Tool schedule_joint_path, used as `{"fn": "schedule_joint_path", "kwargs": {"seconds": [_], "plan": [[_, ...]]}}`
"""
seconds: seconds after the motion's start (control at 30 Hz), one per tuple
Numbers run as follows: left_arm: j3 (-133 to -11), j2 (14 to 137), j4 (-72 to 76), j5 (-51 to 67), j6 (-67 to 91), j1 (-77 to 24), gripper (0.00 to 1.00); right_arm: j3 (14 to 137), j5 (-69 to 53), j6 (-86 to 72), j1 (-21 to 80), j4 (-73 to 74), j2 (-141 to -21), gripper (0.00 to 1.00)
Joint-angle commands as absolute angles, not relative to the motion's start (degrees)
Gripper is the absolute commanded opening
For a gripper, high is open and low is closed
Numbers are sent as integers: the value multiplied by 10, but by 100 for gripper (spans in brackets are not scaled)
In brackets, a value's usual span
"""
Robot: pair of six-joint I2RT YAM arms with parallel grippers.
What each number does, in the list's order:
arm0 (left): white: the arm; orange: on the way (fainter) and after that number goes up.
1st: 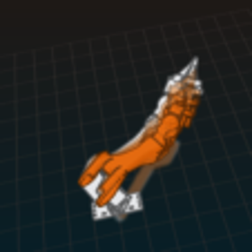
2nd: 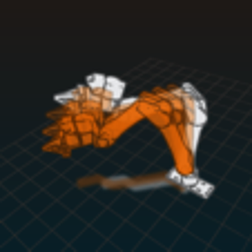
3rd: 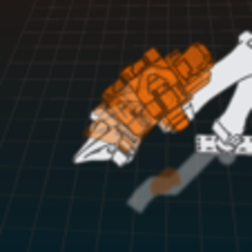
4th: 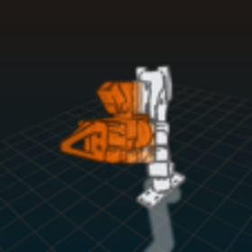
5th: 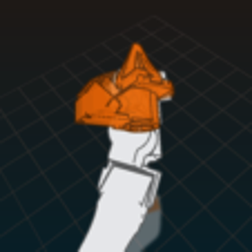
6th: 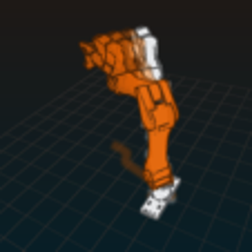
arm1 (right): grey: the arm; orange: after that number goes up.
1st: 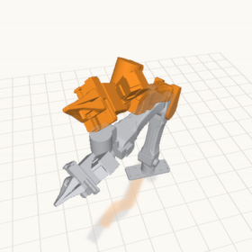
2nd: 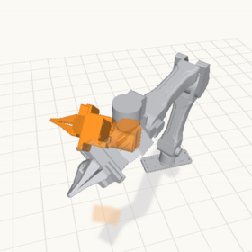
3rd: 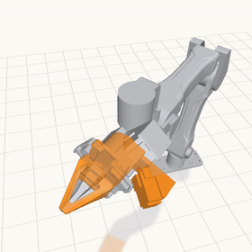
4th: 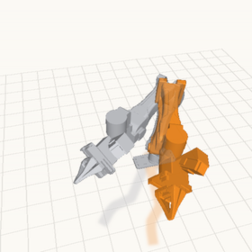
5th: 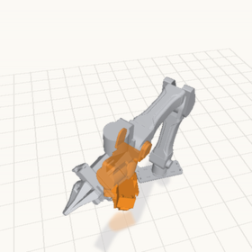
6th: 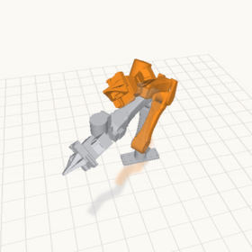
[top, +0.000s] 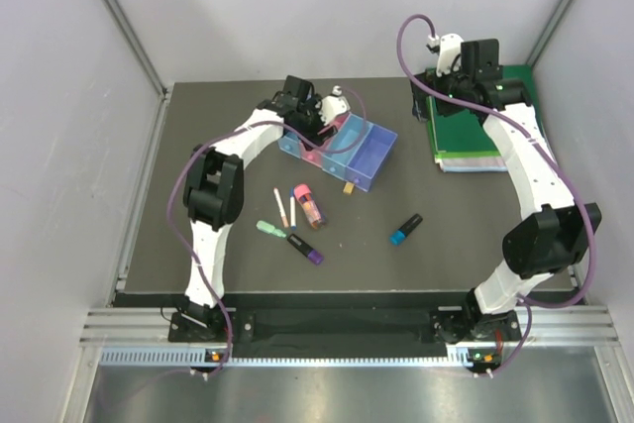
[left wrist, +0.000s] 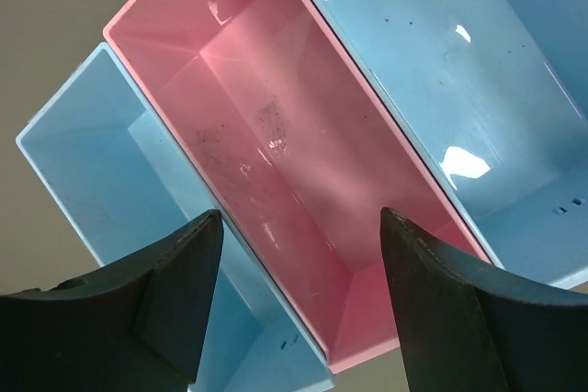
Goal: Sort the stationery into containers
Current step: Move the storage box to the center of the board.
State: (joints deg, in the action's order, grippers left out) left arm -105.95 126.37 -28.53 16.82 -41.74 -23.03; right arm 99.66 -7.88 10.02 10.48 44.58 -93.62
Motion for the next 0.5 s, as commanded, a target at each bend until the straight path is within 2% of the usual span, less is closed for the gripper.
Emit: {"fn": "schedule_joint_path", "kwargs": {"seconds": [0.0, 0.2, 0.47], "plan": [[-1041, 1295, -404, 219, -375, -253, 73, 990, -86, 105, 111, 446, -904, 100], [-1079, 1321, -396, 222, -302, -267, 72, 990, -92, 108, 112, 446, -908, 100], [-1078, 1304, -291, 100, -257, -266, 74, 949, -130, 121, 122, 474, -925, 100]]}}
